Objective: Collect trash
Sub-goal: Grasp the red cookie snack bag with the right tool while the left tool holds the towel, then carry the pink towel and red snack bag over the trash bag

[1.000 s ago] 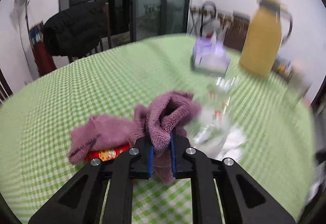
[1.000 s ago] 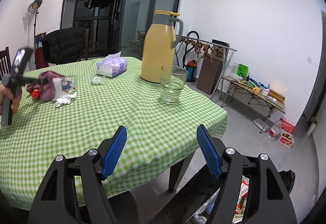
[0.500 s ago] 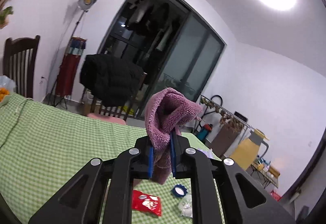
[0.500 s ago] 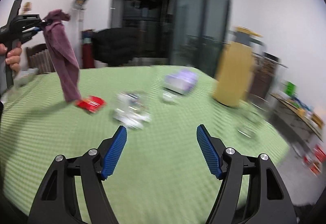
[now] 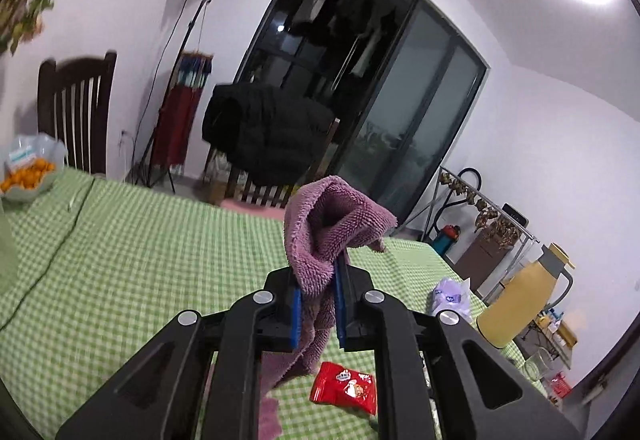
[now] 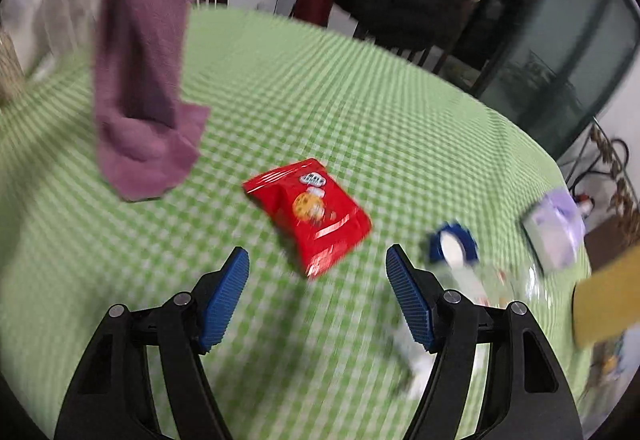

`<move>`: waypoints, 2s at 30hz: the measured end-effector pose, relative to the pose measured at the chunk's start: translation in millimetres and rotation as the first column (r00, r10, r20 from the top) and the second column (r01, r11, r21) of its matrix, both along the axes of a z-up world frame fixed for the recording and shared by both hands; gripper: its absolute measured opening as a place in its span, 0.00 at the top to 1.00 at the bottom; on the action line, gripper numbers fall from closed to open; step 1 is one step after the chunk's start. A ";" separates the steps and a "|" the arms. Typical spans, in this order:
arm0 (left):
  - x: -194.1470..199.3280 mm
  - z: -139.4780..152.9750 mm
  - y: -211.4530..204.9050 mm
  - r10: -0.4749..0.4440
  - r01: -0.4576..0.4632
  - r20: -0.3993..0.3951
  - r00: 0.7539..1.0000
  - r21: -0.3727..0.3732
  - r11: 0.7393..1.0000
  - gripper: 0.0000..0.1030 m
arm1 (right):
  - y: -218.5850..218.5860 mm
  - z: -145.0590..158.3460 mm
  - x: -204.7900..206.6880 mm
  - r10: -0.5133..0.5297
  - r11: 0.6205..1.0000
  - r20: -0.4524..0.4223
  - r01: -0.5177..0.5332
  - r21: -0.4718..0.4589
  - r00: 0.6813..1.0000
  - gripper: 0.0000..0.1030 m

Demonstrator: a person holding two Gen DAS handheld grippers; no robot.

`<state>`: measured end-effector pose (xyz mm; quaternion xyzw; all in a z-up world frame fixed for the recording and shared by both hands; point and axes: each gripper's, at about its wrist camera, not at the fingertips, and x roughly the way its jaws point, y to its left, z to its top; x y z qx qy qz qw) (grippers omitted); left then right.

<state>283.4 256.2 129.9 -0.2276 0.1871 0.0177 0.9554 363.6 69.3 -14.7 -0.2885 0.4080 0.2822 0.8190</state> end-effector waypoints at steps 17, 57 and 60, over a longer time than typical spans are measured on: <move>11.7 -8.8 -15.9 -0.035 0.036 -0.039 0.999 0.015 0.999 0.90 | 12.6 -31.0 46.4 -0.047 0.987 -0.121 0.065 0.148 0.992 0.49; -69.5 92.7 -301.8 -0.724 0.711 0.027 0.689 0.168 0.682 0.90 | -553.6 98.4 -252.2 -0.777 0.595 0.138 0.646 0.479 0.614 0.53; -88.1 104.1 -363.3 -0.811 0.792 0.039 0.584 0.193 0.579 0.90 | -590.0 69.0 -282.6 -0.832 0.527 0.105 0.716 0.459 0.545 0.53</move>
